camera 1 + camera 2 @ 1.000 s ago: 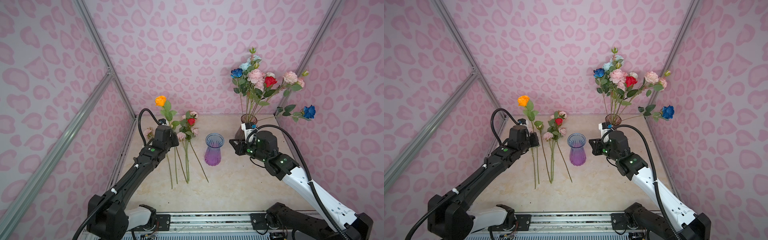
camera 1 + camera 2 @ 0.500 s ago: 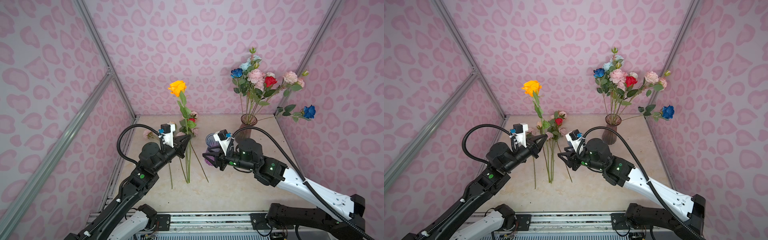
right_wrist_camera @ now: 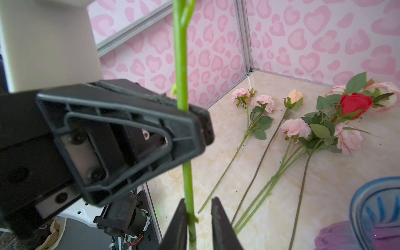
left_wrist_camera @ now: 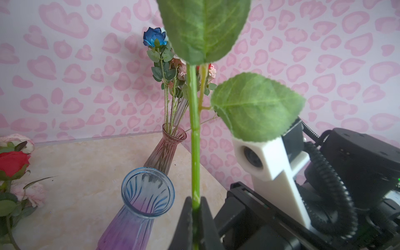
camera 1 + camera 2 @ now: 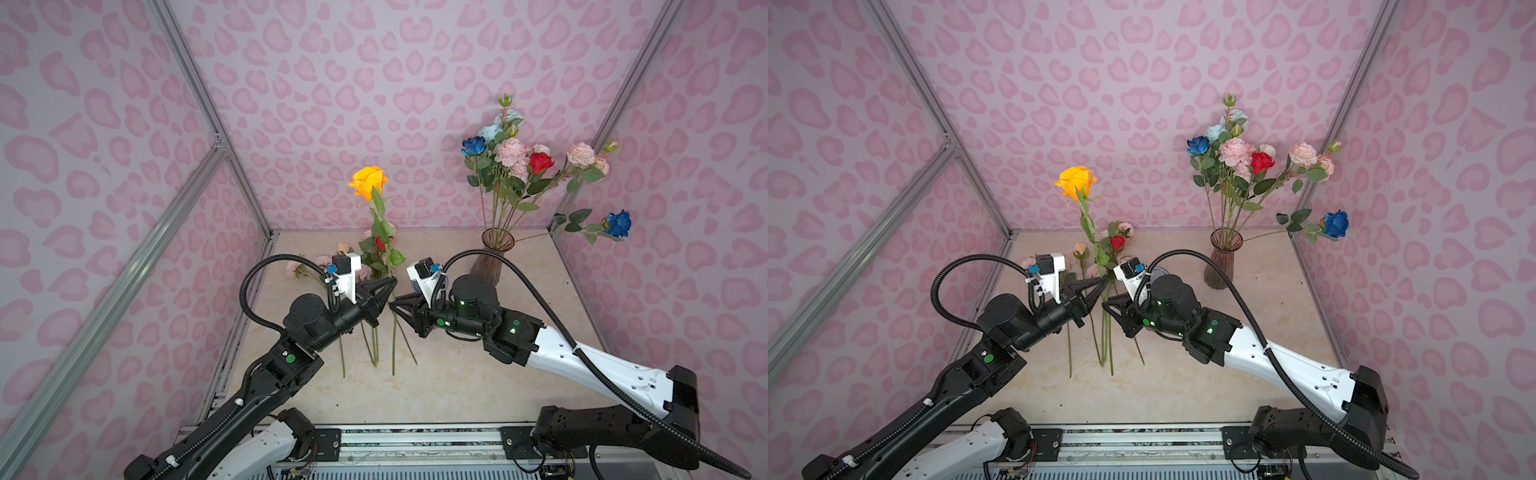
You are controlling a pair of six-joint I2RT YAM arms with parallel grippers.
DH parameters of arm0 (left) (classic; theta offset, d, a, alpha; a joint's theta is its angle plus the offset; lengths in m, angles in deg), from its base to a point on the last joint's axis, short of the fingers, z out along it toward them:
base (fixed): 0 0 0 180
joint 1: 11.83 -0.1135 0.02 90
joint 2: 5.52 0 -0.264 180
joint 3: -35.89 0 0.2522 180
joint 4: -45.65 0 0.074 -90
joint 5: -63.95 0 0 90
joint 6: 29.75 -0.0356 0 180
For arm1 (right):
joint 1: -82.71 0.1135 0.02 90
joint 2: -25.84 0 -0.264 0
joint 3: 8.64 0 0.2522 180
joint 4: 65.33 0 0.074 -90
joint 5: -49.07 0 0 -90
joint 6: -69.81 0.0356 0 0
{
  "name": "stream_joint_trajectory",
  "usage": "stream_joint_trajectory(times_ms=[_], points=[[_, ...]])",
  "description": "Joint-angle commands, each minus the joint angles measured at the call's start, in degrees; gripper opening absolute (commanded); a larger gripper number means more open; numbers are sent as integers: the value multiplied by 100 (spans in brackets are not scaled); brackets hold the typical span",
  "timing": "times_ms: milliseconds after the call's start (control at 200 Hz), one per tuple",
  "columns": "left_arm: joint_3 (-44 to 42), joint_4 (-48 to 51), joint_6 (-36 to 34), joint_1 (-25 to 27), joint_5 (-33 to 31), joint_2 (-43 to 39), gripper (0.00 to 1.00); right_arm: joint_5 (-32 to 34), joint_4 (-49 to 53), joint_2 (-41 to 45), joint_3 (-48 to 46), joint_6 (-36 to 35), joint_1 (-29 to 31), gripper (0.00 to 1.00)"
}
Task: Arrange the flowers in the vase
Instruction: 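Close right gripper on the orange rose stem while left gripper opens, then lower the orange rose into the blue-purple vase with right gripper while left withdraws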
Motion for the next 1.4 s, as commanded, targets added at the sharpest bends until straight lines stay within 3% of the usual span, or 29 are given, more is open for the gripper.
stream_joint_trajectory(times_ms=[0,60,125,195,260,405,585,725,850,1150,1400], points=[[-54,-377,53,59,-83,-71,4,106,-331,-16,-59,22,39,5],[-65,-337,62,83,-132,-86,8,142,-322,-4,-58,-86,94,1],[-64,-232,84,85,-291,-113,26,330,-196,20,-18,-176,167,0],[-75,-139,56,85,-394,-182,28,520,-138,71,-48,-248,189,0],[-73,33,-7,87,-606,-295,38,706,-92,122,-62,-307,198,0],[-283,764,-106,88,-1844,-933,58,1456,234,310,28,-711,198,0],[-1172,1453,580,87,-3640,-2172,72,2484,167,597,302,-1261,63,0],[-1816,1657,1060,85,-3809,-2913,73,3048,-193,596,596,-1536,-316,0],[-2058,1751,1342,88,-3774,-3192,73,3085,-565,479,708,-1396,-804,0],[-1908,1995,1324,89,-3587,-2935,73,2618,-734,191,969,-1055,-1186,0],[-1974,1878,1346,89,-3574,-2765,73,2722,-748,38,675,-1155,-1244,0]])
